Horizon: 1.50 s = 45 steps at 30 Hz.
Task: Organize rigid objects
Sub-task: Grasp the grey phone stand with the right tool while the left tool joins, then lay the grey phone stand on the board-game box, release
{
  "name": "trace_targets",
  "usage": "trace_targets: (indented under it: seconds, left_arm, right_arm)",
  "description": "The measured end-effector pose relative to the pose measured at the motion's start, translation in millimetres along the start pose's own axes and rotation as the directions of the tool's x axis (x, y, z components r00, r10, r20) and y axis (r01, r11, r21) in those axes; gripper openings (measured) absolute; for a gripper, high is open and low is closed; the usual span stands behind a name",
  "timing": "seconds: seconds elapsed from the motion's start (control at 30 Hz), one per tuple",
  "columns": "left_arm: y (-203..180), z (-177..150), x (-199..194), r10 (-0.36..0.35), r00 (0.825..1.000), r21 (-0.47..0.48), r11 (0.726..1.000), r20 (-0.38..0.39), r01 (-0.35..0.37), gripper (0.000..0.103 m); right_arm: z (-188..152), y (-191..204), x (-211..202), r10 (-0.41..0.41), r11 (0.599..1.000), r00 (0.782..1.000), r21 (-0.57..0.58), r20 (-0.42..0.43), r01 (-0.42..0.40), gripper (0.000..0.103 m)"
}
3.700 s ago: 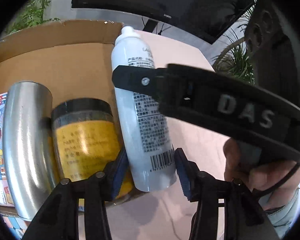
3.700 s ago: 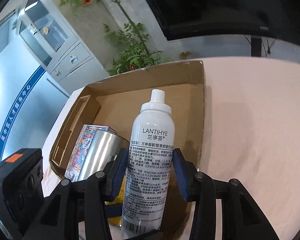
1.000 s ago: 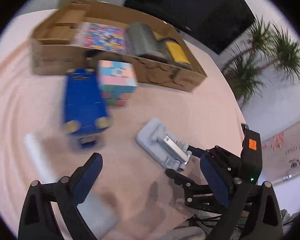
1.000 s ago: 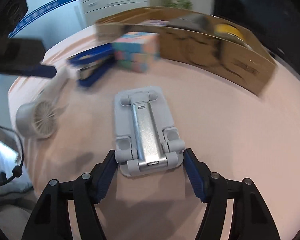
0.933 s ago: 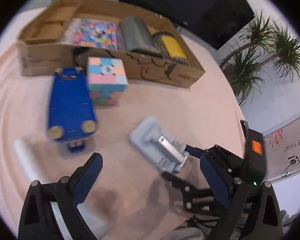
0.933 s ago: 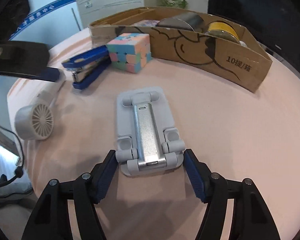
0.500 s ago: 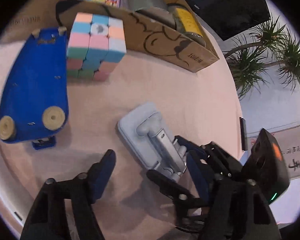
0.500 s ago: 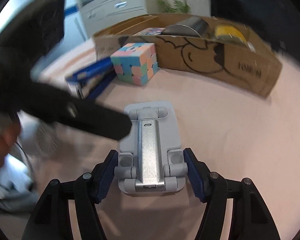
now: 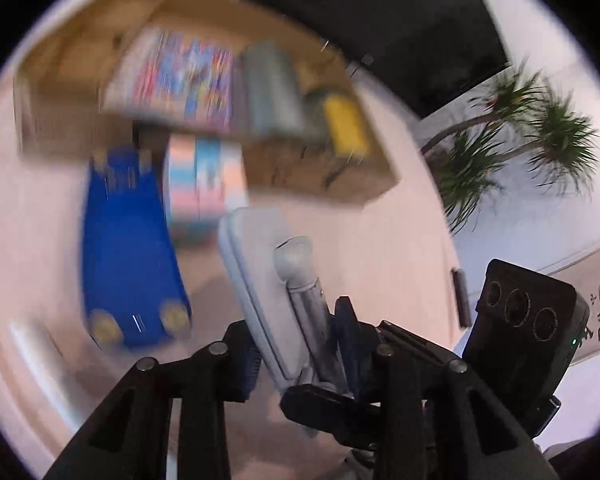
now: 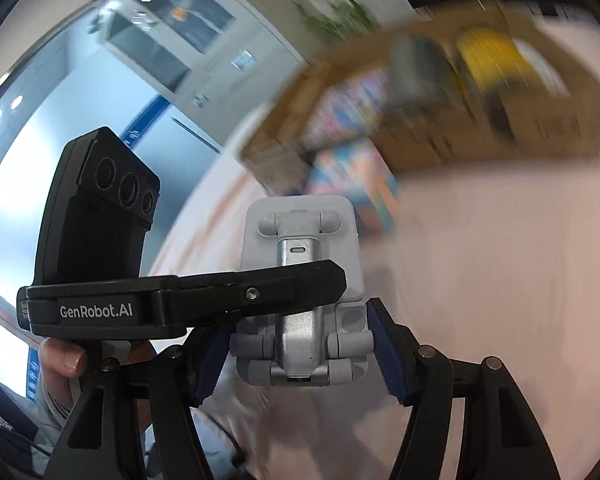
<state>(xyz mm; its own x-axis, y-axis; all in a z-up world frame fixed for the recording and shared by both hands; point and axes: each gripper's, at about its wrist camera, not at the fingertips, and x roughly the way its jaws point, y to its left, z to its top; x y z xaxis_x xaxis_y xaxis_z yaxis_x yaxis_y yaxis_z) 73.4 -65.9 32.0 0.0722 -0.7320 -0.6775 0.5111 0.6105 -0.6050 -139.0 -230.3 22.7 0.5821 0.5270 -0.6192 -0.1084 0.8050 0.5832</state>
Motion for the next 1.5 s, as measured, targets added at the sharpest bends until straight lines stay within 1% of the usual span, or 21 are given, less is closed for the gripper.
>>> trace_targets:
  seconds: [0.07, 0.1, 0.17, 0.3, 0.37, 0.43, 0.57, 0.63, 0.7, 0.8, 0.9, 0.97, 1.0, 1.03, 1.1, 1.2, 1.27, 1.37, 1.43, 1.47, 1.5]
  left_arm:
    - [-5, 18, -14, 0.010, 0.999, 0.041, 0.999, 0.045, -0.012, 0.030]
    - [-7, 34, -23, 0.017, 0.997, 0.068, 0.997, 0.075, -0.022, 0.029]
    - [-5, 58, -33, 0.008, 0.994, 0.099, 0.995, 0.107, -0.019, 0.028]
    - [10, 100, -44, 0.005, 0.991, 0.106, 0.994, 0.130, -0.019, 0.028]
    - [18, 119, -39, 0.011, 0.992, 0.098, 0.995, 0.122, -0.023, 0.028]
    - [35, 138, -30, 0.008, 0.995, 0.066, 0.998, 0.097, -0.015, 0.028]
    - [73, 155, -13, 0.005, 0.999, 0.004, 1.000, 0.038, -0.005, 0.028]
    - [89, 159, -6, -0.009, 1.000, -0.028, 1.000, 0.012, 0.010, 0.028]
    - [98, 161, 3, -0.007, 1.000, -0.052, 0.999, -0.007, 0.007, 0.029]
    - [104, 160, 16, 0.029, 0.999, -0.045, 0.999, -0.037, -0.030, 0.031]
    - [106, 161, 25, 0.076, 0.995, -0.033, 0.996, -0.063, -0.078, 0.032]
    - [107, 160, 21, 0.132, 0.991, -0.025, 0.991, -0.037, -0.133, 0.033]
    - [108, 160, 18, 0.141, 0.990, -0.024, 0.990, -0.027, -0.142, 0.035]
    - [110, 160, 14, 0.140, 0.990, -0.030, 0.990, -0.016, -0.141, 0.035]
    - [116, 159, 6, 0.113, 0.994, -0.038, 0.993, 0.002, -0.113, 0.035]
    - [114, 155, -3, 0.153, 0.988, -0.008, 0.988, 0.031, -0.153, 0.035]
    - [111, 149, -13, 0.153, 0.987, 0.008, 0.988, 0.055, -0.153, 0.035]
    - [101, 141, -27, 0.175, 0.979, 0.033, 0.983, 0.107, -0.180, 0.035]
    - [93, 133, -40, 0.184, 0.969, 0.067, 0.978, 0.163, -0.197, 0.035]
    - [90, 129, -44, 0.194, 0.964, 0.078, 0.974, 0.181, -0.211, 0.040]
    - [85, 123, -50, 0.216, 0.954, 0.092, 0.967, 0.208, -0.239, 0.048]
  right_arm:
    - [22, 17, -2, 0.006, 0.999, 0.999, -0.045, 0.050, -0.004, 0.063]
    - [36, 24, 0, 0.010, 0.998, 0.997, -0.062, 0.071, -0.006, 0.063]
    - [58, 36, 2, 0.007, 0.996, 0.995, -0.086, 0.097, 0.001, 0.063]
    - [106, 50, 18, 0.000, 0.994, 0.992, -0.107, 0.124, 0.014, 0.063]
    - [127, 50, 31, -0.002, 0.996, 0.993, -0.091, 0.114, 0.013, 0.063]
    - [143, 48, 45, -0.010, 0.998, 0.996, -0.066, 0.091, 0.016, 0.063]
    - [168, 34, 89, -0.025, 0.999, 0.999, 0.027, 0.019, 0.025, 0.063]
    - [171, 26, 105, -0.042, 0.998, 0.999, 0.052, 0.000, 0.042, 0.063]
    - [171, 18, 120, -0.064, 0.995, 0.998, 0.076, -0.014, 0.065, 0.063]
    - [172, 7, 137, -0.091, 0.989, 0.995, 0.110, -0.043, 0.095, 0.063]
    - [169, 1, 150, -0.138, 0.982, 0.988, 0.124, -0.071, 0.146, 0.064]
    - [167, -3, 159, -0.164, 0.975, 0.982, 0.132, -0.098, 0.176, 0.066]
    - [165, -5, 163, -0.169, 0.974, 0.980, 0.133, -0.108, 0.183, 0.066]
    - [166, -5, 167, -0.171, 0.975, 0.979, 0.126, -0.113, 0.185, 0.066]
    - [164, -5, 169, -0.175, 0.975, 0.979, 0.117, -0.106, 0.187, 0.067]
    - [167, -3, 176, -0.196, 0.976, 0.975, 0.074, -0.102, 0.204, 0.068]
    - [167, 2, 181, -0.232, 0.972, 0.968, 0.027, -0.094, 0.235, 0.067]
    - [165, 10, 186, -0.291, 0.957, 0.953, -0.029, -0.086, 0.289, 0.067]
    - [164, 16, 182, -0.303, 0.953, 0.949, -0.047, -0.092, 0.299, 0.068]
    - [163, 20, 177, -0.304, 0.952, 0.949, -0.061, -0.087, 0.299, 0.069]
    - [161, 27, 168, -0.306, 0.950, 0.950, -0.092, -0.062, 0.299, 0.077]
